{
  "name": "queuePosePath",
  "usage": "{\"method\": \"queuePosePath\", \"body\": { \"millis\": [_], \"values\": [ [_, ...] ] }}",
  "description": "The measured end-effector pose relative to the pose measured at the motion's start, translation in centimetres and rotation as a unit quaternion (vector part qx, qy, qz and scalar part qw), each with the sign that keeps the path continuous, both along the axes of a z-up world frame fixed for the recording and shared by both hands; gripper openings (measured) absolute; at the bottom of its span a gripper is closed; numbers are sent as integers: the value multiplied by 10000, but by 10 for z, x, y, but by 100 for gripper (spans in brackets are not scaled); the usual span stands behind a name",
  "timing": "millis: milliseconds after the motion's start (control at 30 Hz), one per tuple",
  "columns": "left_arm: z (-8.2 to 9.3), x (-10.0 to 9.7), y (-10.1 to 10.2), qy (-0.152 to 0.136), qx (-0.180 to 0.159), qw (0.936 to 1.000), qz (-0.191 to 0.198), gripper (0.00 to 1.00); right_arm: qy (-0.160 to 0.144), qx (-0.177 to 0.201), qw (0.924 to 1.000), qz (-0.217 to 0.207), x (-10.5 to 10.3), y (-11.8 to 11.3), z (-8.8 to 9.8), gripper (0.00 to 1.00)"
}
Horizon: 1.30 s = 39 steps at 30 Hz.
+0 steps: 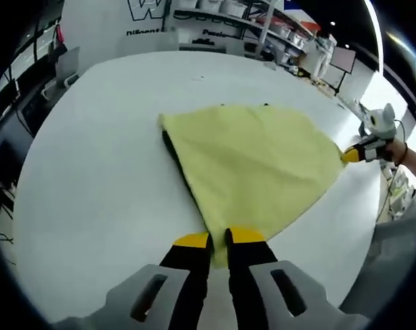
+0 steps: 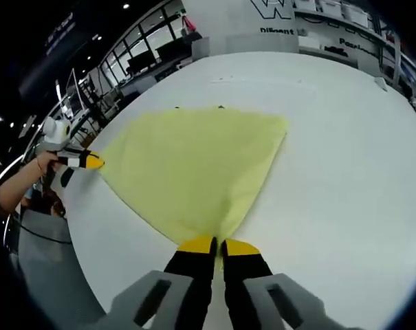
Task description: Fold the garment on the visible template until the final outline fits inside the template.
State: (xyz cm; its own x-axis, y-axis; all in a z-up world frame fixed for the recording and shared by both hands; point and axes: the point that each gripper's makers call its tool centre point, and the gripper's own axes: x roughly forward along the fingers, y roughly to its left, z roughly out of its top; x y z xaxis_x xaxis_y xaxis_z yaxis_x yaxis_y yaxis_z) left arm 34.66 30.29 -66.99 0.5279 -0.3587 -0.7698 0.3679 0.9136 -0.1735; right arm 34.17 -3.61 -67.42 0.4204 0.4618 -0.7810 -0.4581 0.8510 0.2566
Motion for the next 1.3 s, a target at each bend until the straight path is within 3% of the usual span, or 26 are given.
{"method": "queuePosePath", "body": {
  "millis": [500, 1067, 1200, 1300],
  "values": [
    [-3, -10, -1, 2, -25, 10000, -32, 13, 35, -143, 9999, 66, -18, -3, -1, 0],
    [-7, -11, -2, -86, 149, 9997, -147, 15, -104, -359, 9990, 243, -18, -4, -6, 0],
    [-7, -10, 0, -92, 190, 9998, 63, 18, -190, -529, 9982, 213, -18, -9, -3, 13],
    [0, -8, 4, -273, 147, 9991, 273, 22, -423, -456, 9975, 325, -18, -6, 6, 23]
  ]
}}
